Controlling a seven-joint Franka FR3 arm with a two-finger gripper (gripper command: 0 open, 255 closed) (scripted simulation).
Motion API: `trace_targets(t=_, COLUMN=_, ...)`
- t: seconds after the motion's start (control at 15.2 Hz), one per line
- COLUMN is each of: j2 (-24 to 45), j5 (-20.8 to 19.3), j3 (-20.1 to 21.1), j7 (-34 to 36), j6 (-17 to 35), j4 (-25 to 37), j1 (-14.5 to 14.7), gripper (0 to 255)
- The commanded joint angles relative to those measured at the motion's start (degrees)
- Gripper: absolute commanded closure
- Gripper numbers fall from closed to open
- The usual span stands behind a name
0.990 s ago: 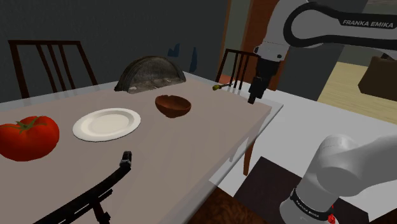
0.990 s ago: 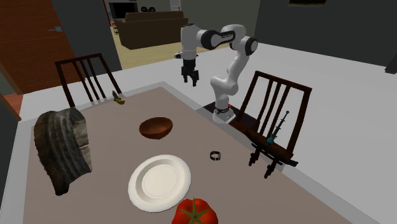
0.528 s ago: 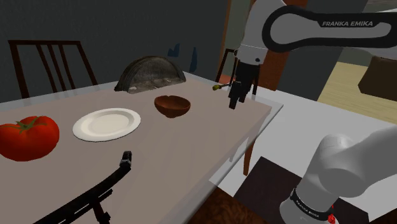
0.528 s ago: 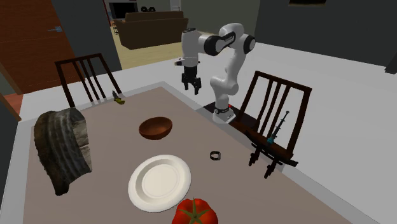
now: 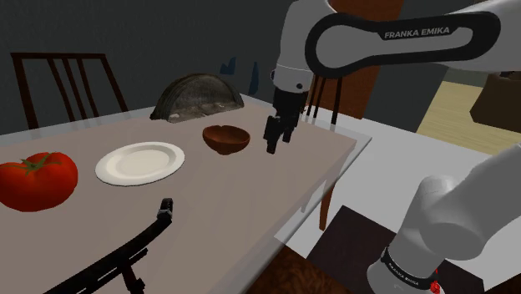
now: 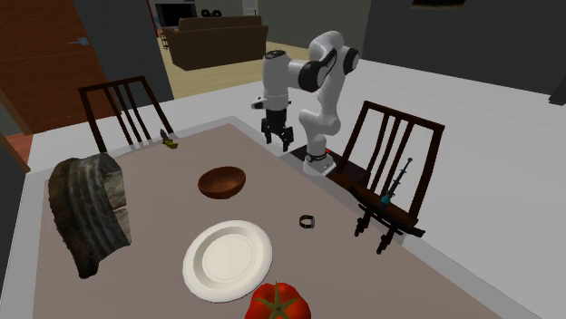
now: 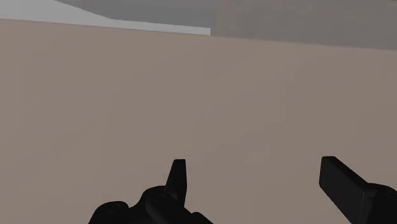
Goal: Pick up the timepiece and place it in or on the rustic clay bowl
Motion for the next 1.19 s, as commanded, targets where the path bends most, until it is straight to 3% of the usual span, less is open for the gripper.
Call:
trace_targets(t=0.0, j2=3.29, j5=-0.01, j3=2.01, j7=1.81, j6=1.42, j4=1.91, j1=0.72, gripper=0)
trace_targets(t=0.53, j2=18.02, j5=-3.39, j3=8.95, j7=9.11, j6=3.87, j4=13.6, j1=3.31, gripper=0)
trace_targets(t=1.12, j2=37.33, j5=-12.06, j3=13.99, j7=17.9, j6=2.18, j4=32.16, j1=9.21, gripper=0)
